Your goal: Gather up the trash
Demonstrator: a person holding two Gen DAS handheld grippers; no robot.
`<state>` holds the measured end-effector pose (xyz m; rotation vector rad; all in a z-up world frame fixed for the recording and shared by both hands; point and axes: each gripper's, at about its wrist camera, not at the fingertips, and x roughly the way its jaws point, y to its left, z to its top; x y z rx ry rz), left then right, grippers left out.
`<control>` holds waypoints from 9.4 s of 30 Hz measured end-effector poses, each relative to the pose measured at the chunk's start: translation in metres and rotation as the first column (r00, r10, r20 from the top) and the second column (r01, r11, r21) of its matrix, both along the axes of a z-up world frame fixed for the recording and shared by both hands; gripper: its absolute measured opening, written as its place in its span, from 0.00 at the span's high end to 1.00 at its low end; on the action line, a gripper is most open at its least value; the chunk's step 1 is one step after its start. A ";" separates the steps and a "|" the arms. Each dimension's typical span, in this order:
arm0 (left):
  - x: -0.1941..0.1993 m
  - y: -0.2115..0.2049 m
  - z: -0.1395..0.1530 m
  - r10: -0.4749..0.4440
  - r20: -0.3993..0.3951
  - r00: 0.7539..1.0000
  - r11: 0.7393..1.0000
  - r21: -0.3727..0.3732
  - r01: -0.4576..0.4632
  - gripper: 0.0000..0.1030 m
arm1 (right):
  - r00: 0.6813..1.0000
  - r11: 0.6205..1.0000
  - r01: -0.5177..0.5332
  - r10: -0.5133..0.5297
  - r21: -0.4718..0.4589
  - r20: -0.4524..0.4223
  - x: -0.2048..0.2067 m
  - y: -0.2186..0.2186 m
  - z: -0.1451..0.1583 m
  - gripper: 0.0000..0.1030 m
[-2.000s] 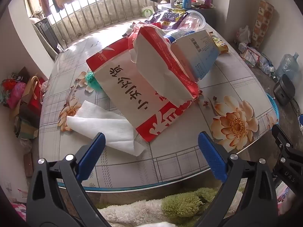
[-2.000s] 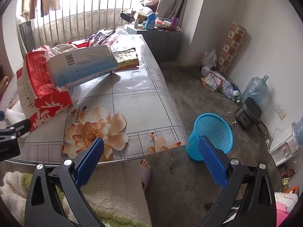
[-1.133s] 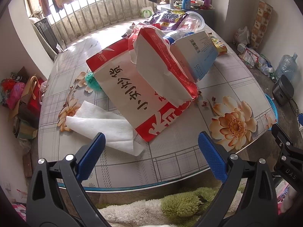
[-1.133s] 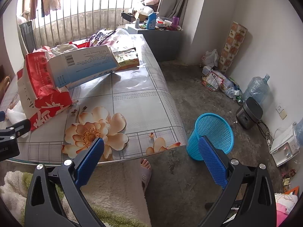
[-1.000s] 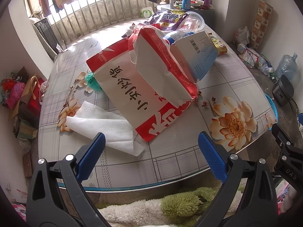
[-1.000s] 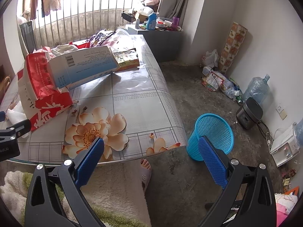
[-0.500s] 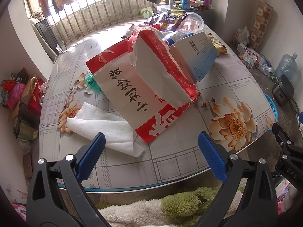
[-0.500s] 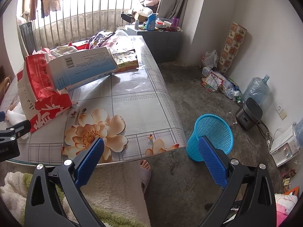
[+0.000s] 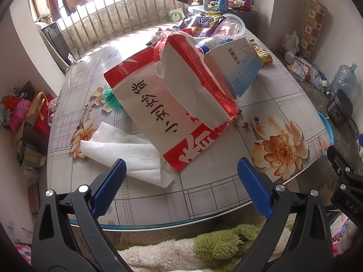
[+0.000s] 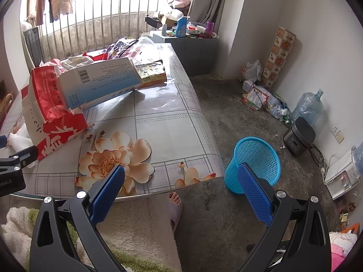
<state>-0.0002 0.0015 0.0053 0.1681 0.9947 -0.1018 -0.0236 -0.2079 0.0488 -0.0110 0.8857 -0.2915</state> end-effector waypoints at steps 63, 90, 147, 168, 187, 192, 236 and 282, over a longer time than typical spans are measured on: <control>0.020 0.023 0.008 0.015 0.060 0.998 1.000 -0.020 -0.014 0.09 | 1.000 1.000 -0.016 0.015 0.005 0.026 0.028 0.027 0.013 0.06; 0.091 0.044 0.049 -0.191 0.281 0.941 0.928 -0.261 0.267 0.24 | 0.996 0.745 -0.071 0.021 0.663 0.083 0.124 -0.017 -0.001 0.06; 0.061 0.034 0.090 -0.350 0.532 0.771 0.731 -0.360 0.580 0.67 | 0.986 0.344 -0.035 -0.142 0.938 0.088 0.158 -0.034 -0.024 0.32; 0.061 0.012 0.130 -0.383 0.530 0.756 0.733 -0.324 0.598 0.67 | 0.943 0.324 -0.101 -0.270 0.941 0.194 0.096 -0.088 -0.014 0.32; 0.095 -0.187 0.150 -0.661 0.366 0.656 0.576 -0.313 0.755 0.67 | 0.804 0.237 -0.025 -0.572 0.971 0.160 -0.007 -0.213 -0.052 0.32; 0.114 -0.263 0.121 -0.731 0.235 0.641 0.544 -0.367 0.755 0.67 | 0.731 0.206 0.079 -0.677 0.975 0.084 -0.035 -0.254 -0.082 0.32; 0.137 -0.310 0.105 -0.759 0.256 0.599 0.502 -0.356 0.788 0.26 | 0.695 0.475 0.486 -0.719 0.734 0.005 -0.022 -0.331 -0.107 0.07; 0.022 0.192 -0.011 -0.028 0.002 1.000 0.870 -0.492 0.025 0.38 | 0.900 0.810 -0.435 0.377 0.394 0.219 0.099 0.083 0.019 0.19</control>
